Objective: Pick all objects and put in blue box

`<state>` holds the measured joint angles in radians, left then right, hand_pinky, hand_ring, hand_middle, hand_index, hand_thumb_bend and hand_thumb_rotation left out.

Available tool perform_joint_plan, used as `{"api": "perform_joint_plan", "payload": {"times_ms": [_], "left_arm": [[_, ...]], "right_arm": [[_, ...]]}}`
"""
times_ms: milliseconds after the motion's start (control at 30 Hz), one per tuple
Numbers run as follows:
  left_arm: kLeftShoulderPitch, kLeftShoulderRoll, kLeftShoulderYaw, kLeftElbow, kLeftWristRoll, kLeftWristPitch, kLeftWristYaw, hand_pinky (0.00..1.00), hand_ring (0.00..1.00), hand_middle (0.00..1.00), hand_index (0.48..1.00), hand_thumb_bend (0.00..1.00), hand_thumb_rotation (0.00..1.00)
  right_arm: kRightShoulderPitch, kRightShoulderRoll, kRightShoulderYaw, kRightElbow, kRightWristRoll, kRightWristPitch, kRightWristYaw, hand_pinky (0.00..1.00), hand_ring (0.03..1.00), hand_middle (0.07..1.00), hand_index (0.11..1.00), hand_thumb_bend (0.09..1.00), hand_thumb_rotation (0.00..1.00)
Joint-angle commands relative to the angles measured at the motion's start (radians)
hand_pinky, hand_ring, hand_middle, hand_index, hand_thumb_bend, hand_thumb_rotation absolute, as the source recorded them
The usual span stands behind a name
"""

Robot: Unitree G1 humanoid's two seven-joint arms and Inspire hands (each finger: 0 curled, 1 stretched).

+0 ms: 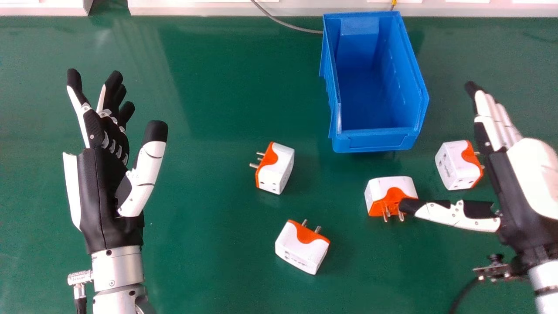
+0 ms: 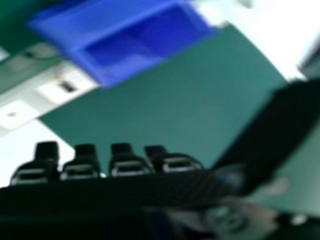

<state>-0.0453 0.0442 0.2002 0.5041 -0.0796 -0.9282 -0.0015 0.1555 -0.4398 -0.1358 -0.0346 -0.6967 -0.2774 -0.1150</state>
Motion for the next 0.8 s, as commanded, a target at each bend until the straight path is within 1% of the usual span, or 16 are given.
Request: {"api": "perform_joint_plan", "payload": {"times_ms": [0, 67, 167, 267, 333, 367, 400, 433, 467, 533, 667, 733, 767], "left_arm": [[-0.007, -0.001, 0.000, -0.002, 0.006, -0.024, 0.002, 0.93, 0.95, 0.94, 0.932, 0.66, 0.57], [-0.004, -0.003, 0.001, -0.009, 0.009, -0.019, 0.008, 0.92, 0.95, 0.94, 0.930, 0.68, 0.58], [-0.001, -0.005, 0.001, -0.016, 0.015, -0.018, 0.015, 0.91, 0.95, 0.94, 0.925, 0.68, 0.58], [0.001, -0.005, 0.003, -0.020, 0.023, -0.017, 0.025, 0.91, 0.95, 0.93, 0.924, 0.67, 0.58], [0.003, -0.005, 0.001, -0.022, 0.021, -0.018, 0.026, 0.91, 0.95, 0.93, 0.923, 0.67, 0.58], [0.004, -0.005, 0.000, -0.024, 0.019, -0.019, 0.025, 0.92, 0.95, 0.93, 0.924, 0.67, 0.58], [0.005, -0.004, -0.001, -0.025, 0.017, -0.019, 0.023, 0.92, 0.95, 0.93, 0.926, 0.67, 0.58], [0.006, -0.004, -0.002, -0.026, 0.015, -0.019, 0.022, 0.92, 0.95, 0.94, 0.926, 0.66, 0.58], [0.006, -0.003, -0.003, -0.026, 0.012, -0.021, 0.018, 0.92, 0.95, 0.94, 0.927, 0.66, 0.57], [0.006, -0.003, -0.005, -0.028, 0.008, -0.019, 0.016, 0.92, 0.95, 0.94, 0.929, 0.65, 0.57], [0.002, -0.003, -0.008, -0.027, -0.001, -0.017, 0.006, 0.92, 0.95, 0.94, 0.930, 0.65, 0.56], [-0.003, -0.003, -0.008, -0.022, -0.001, -0.020, 0.004, 0.92, 0.95, 0.94, 0.930, 0.65, 0.56], [-0.005, -0.002, -0.008, -0.019, 0.002, -0.021, 0.005, 0.92, 0.95, 0.94, 0.930, 0.65, 0.56]], "right_arm": [[-0.042, -0.051, -0.018, -0.065, -0.038, 0.087, 0.051, 0.96, 1.000, 1.000, 1.000, 0.914, 0.41], [-0.073, -0.089, -0.002, -0.081, -0.077, 0.156, 0.106, 0.96, 1.000, 1.000, 1.000, 0.929, 0.37], [-0.124, -0.147, 0.026, -0.086, -0.111, 0.225, 0.190, 0.94, 1.000, 1.000, 1.000, 0.948, 0.31], [-0.187, -0.199, 0.067, -0.075, -0.138, 0.285, 0.295, 0.95, 1.000, 1.000, 1.000, 0.948, 0.26], [-0.245, -0.229, 0.100, -0.039, -0.146, 0.304, 0.351, 0.95, 1.000, 1.000, 1.000, 0.949, 0.25], [-0.292, -0.231, 0.132, 0.001, -0.160, 0.313, 0.371, 0.94, 1.000, 1.000, 1.000, 0.952, 0.23], [-0.389, -0.193, 0.202, 0.115, -0.198, 0.324, 0.358, 0.94, 1.000, 1.000, 1.000, 0.955, 0.22], [-0.459, -0.175, 0.250, 0.196, -0.219, 0.325, 0.351, 0.93, 1.000, 1.000, 1.000, 0.972, 0.20], [-0.514, -0.168, 0.285, 0.262, -0.227, 0.320, 0.348, 0.93, 1.000, 1.000, 1.000, 0.987, 0.14], [-0.575, -0.185, 0.320, 0.343, -0.220, 0.291, 0.338, 0.95, 1.000, 1.000, 1.000, 0.999, 0.03], [-0.679, -0.228, 0.381, 0.495, -0.206, 0.201, 0.322, 0.95, 1.000, 1.000, 1.000, 1.000, 0.00], [-0.733, -0.245, 0.420, 0.581, -0.218, 0.152, 0.313, 0.93, 0.999, 1.000, 0.989, 1.000, 0.02], [-0.761, -0.251, 0.443, 0.629, -0.226, 0.126, 0.301, 0.93, 0.999, 1.000, 0.989, 1.000, 0.02]]}}
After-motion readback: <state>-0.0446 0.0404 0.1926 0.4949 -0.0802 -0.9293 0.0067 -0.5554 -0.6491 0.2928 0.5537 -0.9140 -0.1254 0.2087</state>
